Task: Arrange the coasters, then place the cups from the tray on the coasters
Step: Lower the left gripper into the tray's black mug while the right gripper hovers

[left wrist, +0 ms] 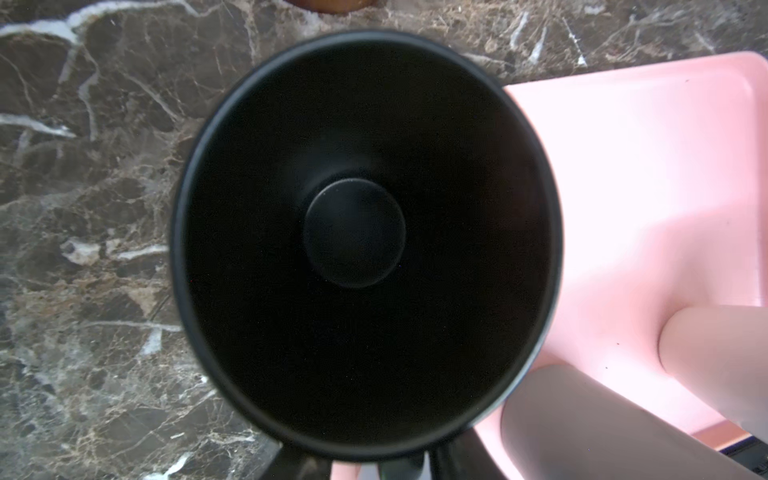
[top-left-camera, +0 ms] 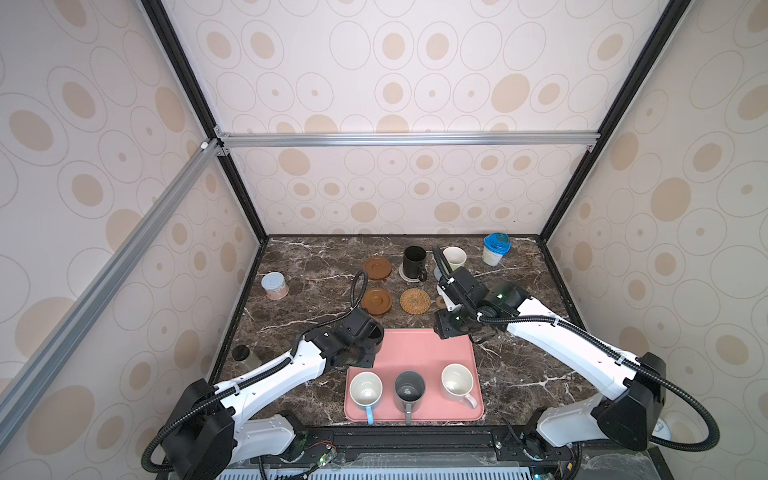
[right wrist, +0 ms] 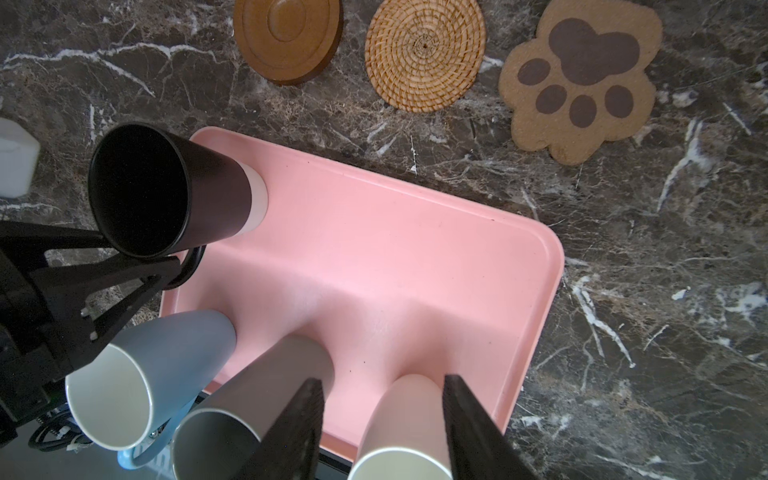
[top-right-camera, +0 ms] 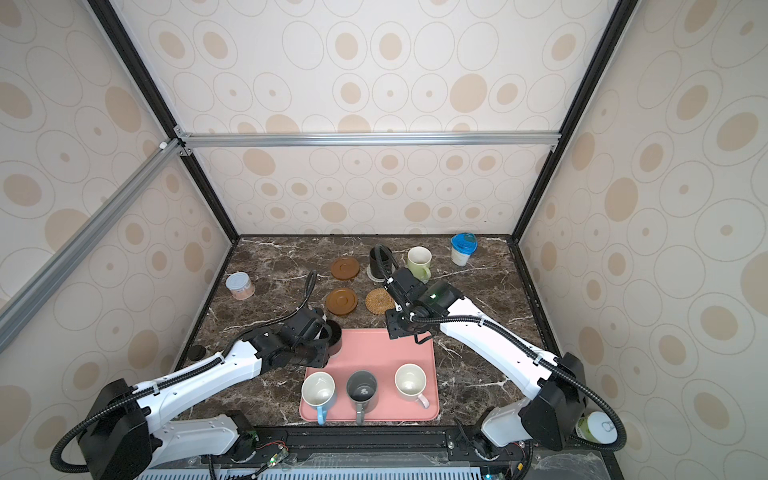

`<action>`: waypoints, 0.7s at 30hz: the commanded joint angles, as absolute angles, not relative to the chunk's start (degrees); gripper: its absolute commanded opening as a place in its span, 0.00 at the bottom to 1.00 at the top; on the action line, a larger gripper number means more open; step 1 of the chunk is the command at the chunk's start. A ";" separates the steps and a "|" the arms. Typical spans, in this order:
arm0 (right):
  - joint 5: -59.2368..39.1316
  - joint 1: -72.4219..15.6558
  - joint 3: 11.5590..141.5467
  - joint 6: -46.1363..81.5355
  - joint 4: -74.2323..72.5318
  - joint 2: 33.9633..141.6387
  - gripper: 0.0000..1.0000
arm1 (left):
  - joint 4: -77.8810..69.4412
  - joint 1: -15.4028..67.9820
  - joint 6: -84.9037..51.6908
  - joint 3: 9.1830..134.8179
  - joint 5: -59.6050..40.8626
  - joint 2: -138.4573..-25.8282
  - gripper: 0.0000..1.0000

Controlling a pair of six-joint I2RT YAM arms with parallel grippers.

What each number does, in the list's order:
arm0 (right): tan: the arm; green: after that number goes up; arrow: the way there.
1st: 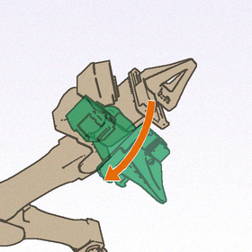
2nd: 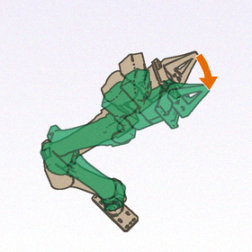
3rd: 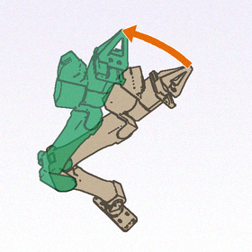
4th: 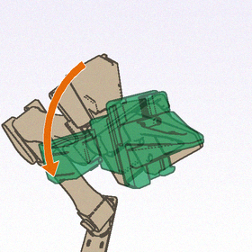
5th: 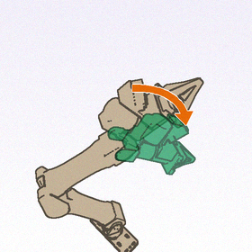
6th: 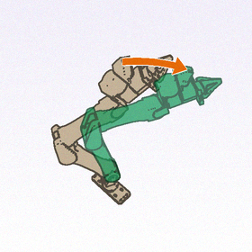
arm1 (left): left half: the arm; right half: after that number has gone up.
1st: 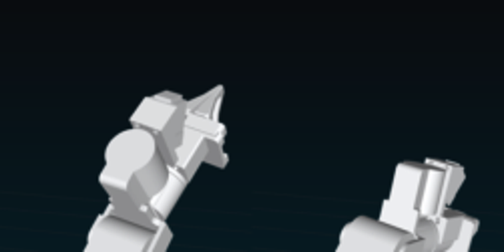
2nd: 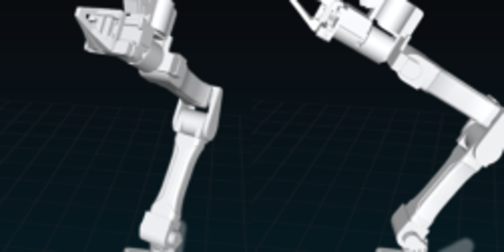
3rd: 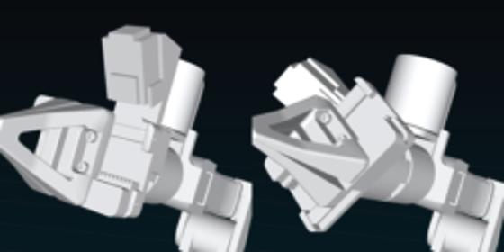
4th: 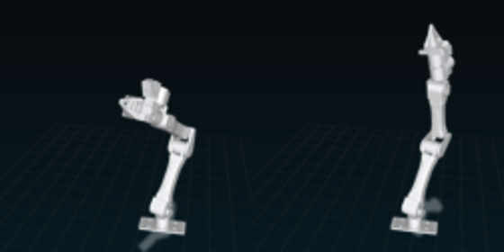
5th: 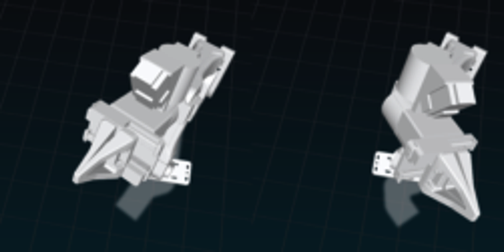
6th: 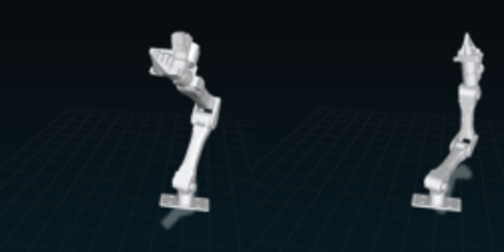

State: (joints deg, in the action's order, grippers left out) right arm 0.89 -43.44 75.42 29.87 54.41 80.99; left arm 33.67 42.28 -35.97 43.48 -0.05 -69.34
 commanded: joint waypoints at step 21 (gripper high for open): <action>1.57 -43.75 74.36 31.38 54.90 80.43 0.51 | 30.17 42.79 -35.50 43.52 2.54 -67.60 0.08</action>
State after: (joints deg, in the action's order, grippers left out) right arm 0.89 -43.44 75.07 30.63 54.33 80.99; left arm 30.81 42.28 -35.64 42.50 0.86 -69.21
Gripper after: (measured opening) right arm 0.505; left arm 0.161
